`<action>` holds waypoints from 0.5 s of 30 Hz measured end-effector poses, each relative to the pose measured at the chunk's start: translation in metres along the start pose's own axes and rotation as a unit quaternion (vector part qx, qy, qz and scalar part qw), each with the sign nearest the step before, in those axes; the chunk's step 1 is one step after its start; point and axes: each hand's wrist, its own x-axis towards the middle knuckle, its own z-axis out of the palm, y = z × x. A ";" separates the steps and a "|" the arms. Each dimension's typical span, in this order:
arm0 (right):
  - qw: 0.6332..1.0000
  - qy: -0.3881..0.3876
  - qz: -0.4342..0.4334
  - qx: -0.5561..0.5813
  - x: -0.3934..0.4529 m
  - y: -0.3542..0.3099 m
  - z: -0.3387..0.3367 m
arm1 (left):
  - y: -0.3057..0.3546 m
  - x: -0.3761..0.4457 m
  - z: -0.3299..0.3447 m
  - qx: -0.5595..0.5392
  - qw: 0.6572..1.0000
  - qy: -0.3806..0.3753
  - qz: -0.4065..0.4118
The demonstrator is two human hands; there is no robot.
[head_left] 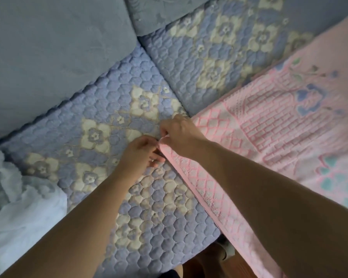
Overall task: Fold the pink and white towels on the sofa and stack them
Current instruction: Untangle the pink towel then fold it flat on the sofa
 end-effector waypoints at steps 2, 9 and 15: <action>0.999 0.051 0.015 -0.001 -0.008 -0.006 0.003 | -0.002 0.002 0.005 0.035 0.999 -0.009 0.032; 0.846 0.327 0.367 0.207 -0.156 -0.016 0.024 | -0.005 -0.002 0.043 0.194 0.969 0.148 0.034; 0.741 0.218 0.630 0.084 -0.389 0.045 0.085 | 0.018 -0.035 0.082 0.227 0.963 0.142 0.021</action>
